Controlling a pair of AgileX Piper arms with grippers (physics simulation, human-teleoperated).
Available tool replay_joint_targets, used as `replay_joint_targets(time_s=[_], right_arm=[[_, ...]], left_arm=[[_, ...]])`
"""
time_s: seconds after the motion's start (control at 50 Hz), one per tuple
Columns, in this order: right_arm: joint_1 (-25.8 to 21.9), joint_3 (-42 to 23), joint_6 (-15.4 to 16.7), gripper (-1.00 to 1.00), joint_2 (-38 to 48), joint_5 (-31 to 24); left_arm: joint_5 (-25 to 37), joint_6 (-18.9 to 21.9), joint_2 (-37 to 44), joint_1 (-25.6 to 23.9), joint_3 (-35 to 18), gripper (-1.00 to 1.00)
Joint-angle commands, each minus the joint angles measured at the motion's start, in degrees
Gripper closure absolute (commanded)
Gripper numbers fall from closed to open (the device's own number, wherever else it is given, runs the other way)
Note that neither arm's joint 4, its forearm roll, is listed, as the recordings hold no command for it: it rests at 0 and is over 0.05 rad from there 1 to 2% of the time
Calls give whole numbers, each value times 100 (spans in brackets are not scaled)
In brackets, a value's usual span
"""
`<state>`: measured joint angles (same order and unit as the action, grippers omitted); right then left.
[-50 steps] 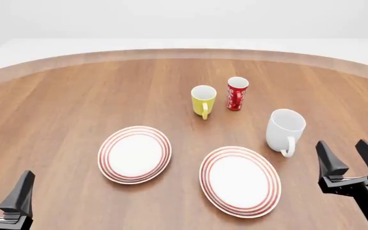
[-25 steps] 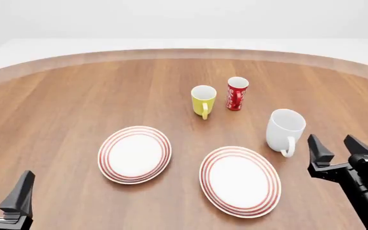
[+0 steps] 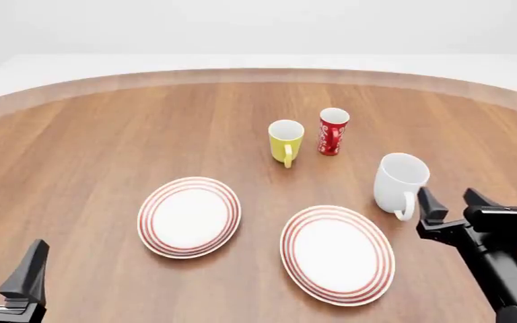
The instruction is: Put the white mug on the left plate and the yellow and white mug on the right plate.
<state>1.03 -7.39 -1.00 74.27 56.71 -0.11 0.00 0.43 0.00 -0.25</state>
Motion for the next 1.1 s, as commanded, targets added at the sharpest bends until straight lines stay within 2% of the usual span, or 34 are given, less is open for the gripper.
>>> replay_joint_targets(time_s=[0.02,0.86,1.1], right_arm=[[-14,-151,36,-100,668,412],[-114,-471,-1,-100,2328,1184],[-142,-741,31,-100,2728,1222]], left_arm=[[0,0,0,0,0,-100],[0,0,0,0,0,-100],[0,0,0,0,0,-100]])
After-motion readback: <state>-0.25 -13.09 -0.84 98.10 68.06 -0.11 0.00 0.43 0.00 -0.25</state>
